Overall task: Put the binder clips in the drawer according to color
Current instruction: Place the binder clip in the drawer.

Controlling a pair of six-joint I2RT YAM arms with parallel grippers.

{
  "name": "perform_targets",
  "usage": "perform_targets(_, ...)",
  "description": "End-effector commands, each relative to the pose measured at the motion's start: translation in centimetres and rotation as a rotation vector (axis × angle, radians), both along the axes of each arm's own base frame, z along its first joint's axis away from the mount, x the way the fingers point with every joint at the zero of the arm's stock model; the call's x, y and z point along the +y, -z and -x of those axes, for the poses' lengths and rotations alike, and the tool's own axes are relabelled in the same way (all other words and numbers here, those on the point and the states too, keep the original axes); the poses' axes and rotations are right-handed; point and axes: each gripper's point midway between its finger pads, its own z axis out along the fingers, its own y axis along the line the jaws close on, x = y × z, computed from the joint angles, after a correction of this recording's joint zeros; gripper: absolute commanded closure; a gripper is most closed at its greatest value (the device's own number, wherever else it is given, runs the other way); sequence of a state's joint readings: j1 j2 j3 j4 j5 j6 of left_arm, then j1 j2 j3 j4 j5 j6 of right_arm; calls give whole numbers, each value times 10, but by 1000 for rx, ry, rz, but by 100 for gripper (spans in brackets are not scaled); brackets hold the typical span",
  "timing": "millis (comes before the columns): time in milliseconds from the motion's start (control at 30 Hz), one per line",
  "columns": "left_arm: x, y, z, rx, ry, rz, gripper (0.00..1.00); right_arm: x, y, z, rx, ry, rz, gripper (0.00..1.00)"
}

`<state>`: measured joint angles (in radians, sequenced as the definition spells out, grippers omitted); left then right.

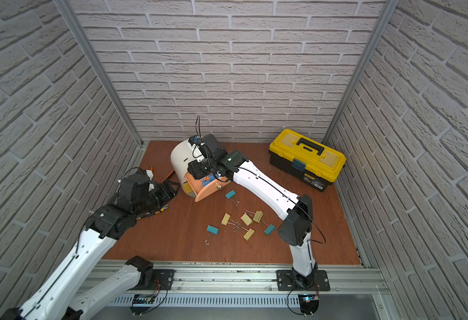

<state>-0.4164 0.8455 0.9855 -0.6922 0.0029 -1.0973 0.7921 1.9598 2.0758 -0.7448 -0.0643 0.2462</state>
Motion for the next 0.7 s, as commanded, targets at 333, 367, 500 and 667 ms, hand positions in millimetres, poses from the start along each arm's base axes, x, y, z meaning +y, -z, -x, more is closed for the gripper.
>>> perform_targets(333, -4, 2, -9, 0, 1, 8, 26, -9, -29, -2, -93, 15, -17, 37)
perform_targets(367, -4, 1, -10, 0, 2, 9, 26, -9, -32, -2, -97, 17, -20, 36)
perform_targets(500, -5, 1, -11, 1, 2, 6, 26, -12, -38, -4, -108, 26, -31, 33)
perform_targets(667, -7, -3, -15, -1, 8, 1, 26, -21, -55, -4, -126, 46, -56, 33)
